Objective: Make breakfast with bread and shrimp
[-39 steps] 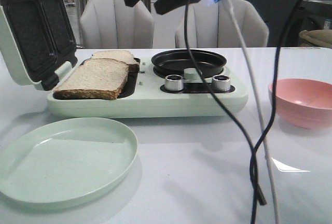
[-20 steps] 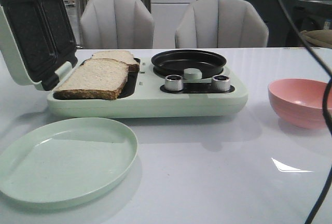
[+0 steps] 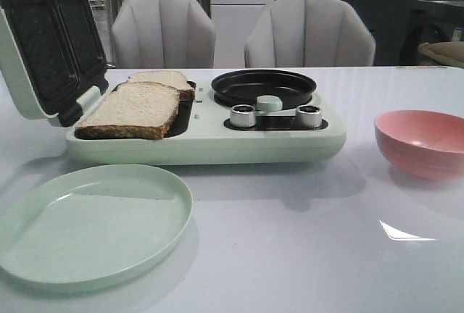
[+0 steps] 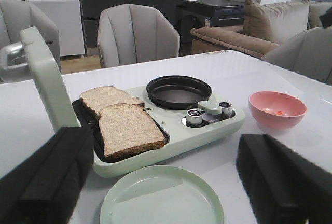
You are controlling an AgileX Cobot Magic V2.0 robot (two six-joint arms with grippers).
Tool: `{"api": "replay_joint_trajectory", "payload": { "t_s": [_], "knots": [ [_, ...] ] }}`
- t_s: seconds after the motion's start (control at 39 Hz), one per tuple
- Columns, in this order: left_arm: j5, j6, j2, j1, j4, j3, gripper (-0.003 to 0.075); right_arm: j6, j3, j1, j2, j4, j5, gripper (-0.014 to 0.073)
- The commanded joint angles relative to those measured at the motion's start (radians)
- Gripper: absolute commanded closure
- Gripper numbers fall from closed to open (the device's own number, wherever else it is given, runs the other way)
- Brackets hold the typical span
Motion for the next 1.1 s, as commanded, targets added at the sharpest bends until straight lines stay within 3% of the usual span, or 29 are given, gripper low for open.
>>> {"api": "replay_joint_trajectory", "payload": {
  "t_s": [0.0,0.33,0.54,0.87,1.08],
  "knots": [
    [-0.081,-0.011,0.014,0.0,-0.008,-0.027,0.0104,0.003,0.1,-0.007,-0.121,0.009,-0.177,0.0062],
    [-0.077,-0.011,0.016,0.0,-0.008,-0.027,0.0104,0.003,0.502,-0.007,-0.585,0.047,-0.377,0.0062],
    [-0.068,-0.011,0.016,0.0,-0.008,-0.027,0.0104,0.002,0.627,-0.007,-0.807,0.046,-0.397,0.0062],
    [-0.057,-0.011,0.02,0.0,-0.008,-0.029,0.0104,0.002,0.701,-0.007,-0.856,0.046,-0.389,0.0062],
    [-0.063,-0.017,0.158,0.0,-0.008,-0.1,0.0104,0.002,0.701,-0.007,-0.856,0.046,-0.389,0.0062]
  ]
}}
